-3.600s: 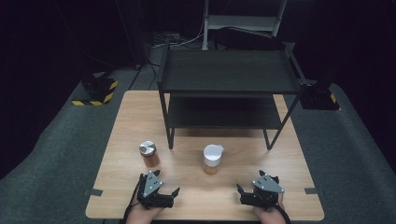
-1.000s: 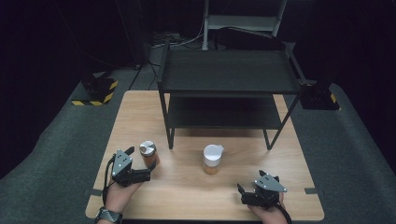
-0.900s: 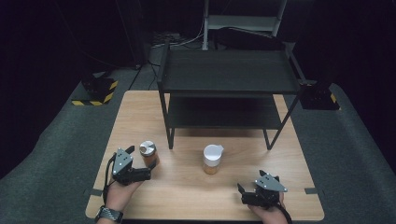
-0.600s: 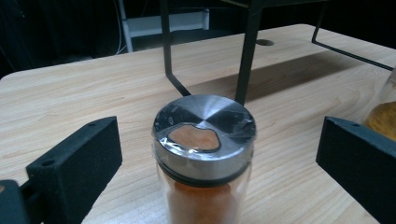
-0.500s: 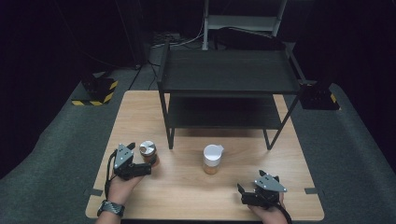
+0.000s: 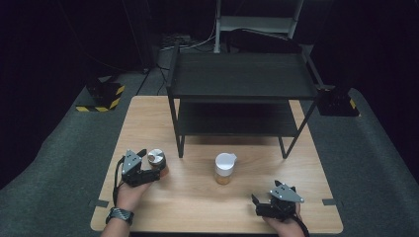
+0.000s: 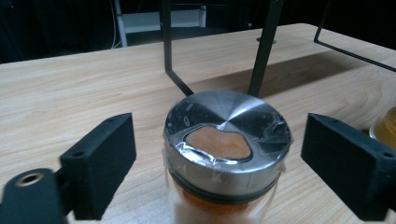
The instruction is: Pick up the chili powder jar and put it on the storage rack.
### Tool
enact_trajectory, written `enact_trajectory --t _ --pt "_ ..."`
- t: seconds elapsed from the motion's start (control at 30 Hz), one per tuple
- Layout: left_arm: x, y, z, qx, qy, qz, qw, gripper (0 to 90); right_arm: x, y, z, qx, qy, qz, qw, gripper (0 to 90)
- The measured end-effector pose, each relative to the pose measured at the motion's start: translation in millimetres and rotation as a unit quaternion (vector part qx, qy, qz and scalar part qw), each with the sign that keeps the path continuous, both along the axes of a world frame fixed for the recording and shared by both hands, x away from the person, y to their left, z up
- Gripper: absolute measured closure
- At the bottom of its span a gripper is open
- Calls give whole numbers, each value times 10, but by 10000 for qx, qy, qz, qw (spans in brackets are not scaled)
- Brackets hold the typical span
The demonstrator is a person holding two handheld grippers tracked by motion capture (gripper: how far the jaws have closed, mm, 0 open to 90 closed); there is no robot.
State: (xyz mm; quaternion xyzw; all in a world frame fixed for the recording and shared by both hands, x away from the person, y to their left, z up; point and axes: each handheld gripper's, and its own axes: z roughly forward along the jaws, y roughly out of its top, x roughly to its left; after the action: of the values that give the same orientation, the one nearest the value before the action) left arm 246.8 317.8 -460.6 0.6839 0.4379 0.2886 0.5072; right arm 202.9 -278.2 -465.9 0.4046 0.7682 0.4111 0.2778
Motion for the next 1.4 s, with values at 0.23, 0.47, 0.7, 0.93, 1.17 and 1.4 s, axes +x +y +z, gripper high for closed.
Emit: enact_trajectory --t 0.23,0.47,0.7,0.93,1.17,1.4 --pt "10 26 -42 -99 -42 -60 9999 237 -3 2 -3 -10 -17 3 10000 7" --pt "15 5 -43 -16 -60 -40 10000 292 -6 -2 -4 13 -15 -8 10000 7" --pt "9 -3 -62 -26 -97 -72 9999 344 -6 -8 -6 30 -14 -13 10000 8" --pt "-33 3 -85 -155 -126 0 9998 350 -5 -16 -9 47 -21 -11 10000 8" --pt "-105 2 -14 -217 -256 -92 9994 350 1 -20 -8 60 -7 -6 10000 10" --pt "-186 -53 92 -206 -419 -184 9987 350 2 -24 -8 87 8 -23 10000 12"
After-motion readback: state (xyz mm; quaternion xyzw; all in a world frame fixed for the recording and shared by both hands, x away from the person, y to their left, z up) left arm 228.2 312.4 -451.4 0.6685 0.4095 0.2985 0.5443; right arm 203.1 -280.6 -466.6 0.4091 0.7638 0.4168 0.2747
